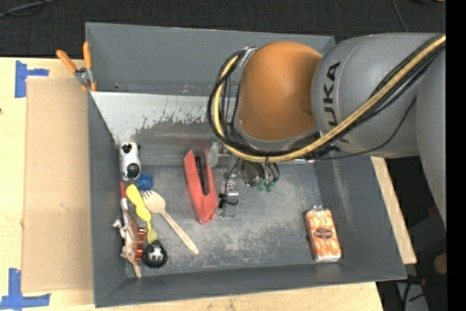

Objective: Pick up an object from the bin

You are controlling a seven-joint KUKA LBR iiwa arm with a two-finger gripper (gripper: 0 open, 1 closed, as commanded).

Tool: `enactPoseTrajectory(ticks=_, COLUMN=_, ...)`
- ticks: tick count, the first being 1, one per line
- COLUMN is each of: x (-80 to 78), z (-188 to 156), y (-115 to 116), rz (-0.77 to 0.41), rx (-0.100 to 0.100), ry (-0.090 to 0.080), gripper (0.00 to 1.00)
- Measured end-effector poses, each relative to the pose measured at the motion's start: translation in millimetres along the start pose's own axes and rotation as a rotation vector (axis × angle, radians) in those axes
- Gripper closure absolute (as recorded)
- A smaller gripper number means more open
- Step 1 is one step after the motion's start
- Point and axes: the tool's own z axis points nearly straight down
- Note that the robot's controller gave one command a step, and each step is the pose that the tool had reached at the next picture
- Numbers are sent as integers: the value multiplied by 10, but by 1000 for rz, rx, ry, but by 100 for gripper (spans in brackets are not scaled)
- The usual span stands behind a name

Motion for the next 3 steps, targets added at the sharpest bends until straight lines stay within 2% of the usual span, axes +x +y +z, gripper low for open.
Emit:
enactPoseTrajectory(ticks=1, x=-15, z=-47, y=-7, rz=4, rx=-1, ry=-7, gripper=0)
enactPoseTrajectory(ticks=2, x=70, z=489, y=328, rz=172, rx=-2, ry=-7, gripper=0)
enactPoseTrajectory(ticks=3, x=144, z=417, y=963, rz=431, rx=-4, ry=-12, gripper=0)
